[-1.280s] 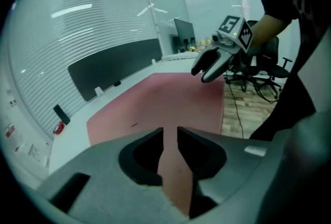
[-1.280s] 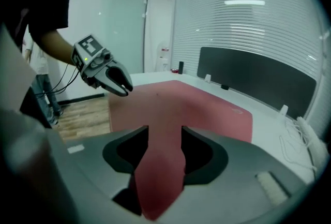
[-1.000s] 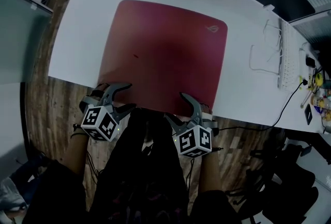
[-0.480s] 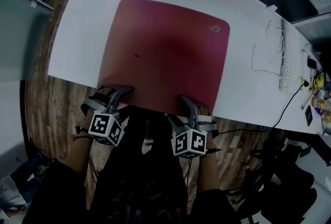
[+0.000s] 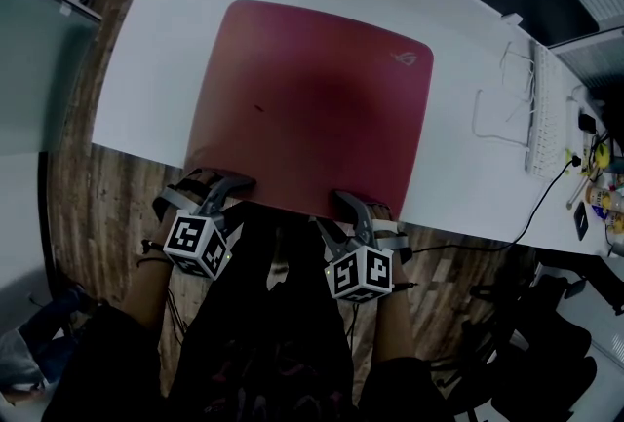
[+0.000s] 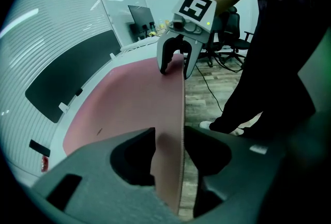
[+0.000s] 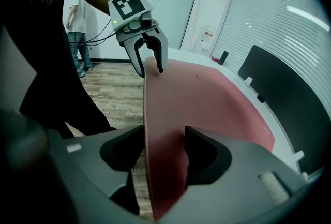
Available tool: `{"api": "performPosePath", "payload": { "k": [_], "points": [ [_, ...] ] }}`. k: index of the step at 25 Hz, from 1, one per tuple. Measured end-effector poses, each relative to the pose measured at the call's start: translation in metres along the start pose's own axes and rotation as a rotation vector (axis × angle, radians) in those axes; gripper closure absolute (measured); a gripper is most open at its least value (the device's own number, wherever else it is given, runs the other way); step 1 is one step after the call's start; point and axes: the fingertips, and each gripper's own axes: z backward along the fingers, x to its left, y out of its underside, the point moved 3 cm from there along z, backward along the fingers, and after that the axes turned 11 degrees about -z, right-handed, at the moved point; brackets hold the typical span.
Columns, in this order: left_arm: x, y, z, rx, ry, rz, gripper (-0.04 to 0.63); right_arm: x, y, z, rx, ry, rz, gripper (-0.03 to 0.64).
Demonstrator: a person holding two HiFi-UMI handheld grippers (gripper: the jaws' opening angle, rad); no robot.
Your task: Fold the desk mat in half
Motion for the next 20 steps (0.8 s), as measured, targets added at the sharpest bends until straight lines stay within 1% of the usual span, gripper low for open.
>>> {"api": "performPosePath", "payload": {
  "k": [8,12,20],
  "points": [
    [-0.003,-0.008,0.007,-0.042,0.035,0.021,0.500,0.006,-0.003,0.008,-0.018,-0.061,-0.031,0.474],
    [-0.003,-0.009,0.012,-0.045,0.054,0.026,0.545,0.007,-0.007,0.012,-0.036,-0.068,-0.038,0.535],
    [0.012,-0.017,0.027,-0.073,0.042,0.049,0.570,-0.002,-0.020,0.025,-0.039,-0.096,-0.005,0.581]
  ]
}}
